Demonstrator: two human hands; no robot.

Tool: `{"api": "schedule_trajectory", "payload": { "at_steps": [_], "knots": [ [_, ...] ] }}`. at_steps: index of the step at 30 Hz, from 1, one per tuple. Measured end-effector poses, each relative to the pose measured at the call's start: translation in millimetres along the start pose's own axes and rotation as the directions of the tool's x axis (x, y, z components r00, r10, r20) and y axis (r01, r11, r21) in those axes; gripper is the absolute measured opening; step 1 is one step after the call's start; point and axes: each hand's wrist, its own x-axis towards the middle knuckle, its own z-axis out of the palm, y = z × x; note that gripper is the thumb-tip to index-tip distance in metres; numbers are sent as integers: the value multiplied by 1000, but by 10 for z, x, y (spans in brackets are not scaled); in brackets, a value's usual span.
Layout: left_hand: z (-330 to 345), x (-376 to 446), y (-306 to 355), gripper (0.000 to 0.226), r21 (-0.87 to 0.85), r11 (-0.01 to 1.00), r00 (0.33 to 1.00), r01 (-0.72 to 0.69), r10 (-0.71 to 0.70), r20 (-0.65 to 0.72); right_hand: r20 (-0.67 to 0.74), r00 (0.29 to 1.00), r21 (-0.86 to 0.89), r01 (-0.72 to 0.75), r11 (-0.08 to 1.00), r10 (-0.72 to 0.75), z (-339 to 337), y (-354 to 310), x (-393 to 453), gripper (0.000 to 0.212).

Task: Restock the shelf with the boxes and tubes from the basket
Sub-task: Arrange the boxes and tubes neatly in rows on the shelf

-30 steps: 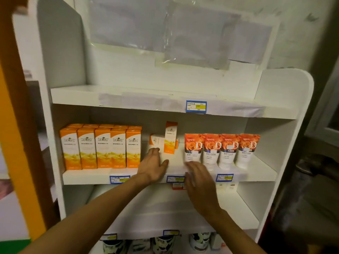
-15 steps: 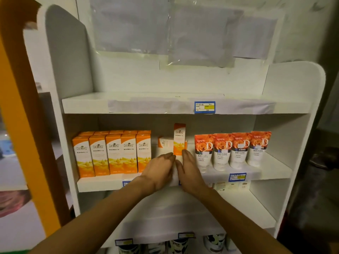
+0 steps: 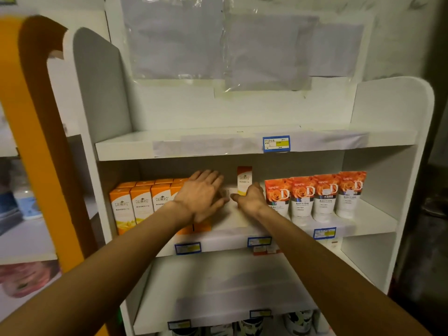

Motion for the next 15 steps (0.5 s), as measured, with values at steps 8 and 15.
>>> {"api": "schedule_trajectory", "payload": {
  "at_steps": [8, 15],
  "knots": [
    [114, -1, -324, 84, -27, 993, 994, 113, -113, 4, -196, 979, 59, -44, 997, 55, 116, -234, 329, 99],
    [202, -97, -511, 83, -91, 987, 991, 129, -127, 35, -248, 969, -136, -38, 990, 3, 224, -246, 462, 74]
  ]
}}
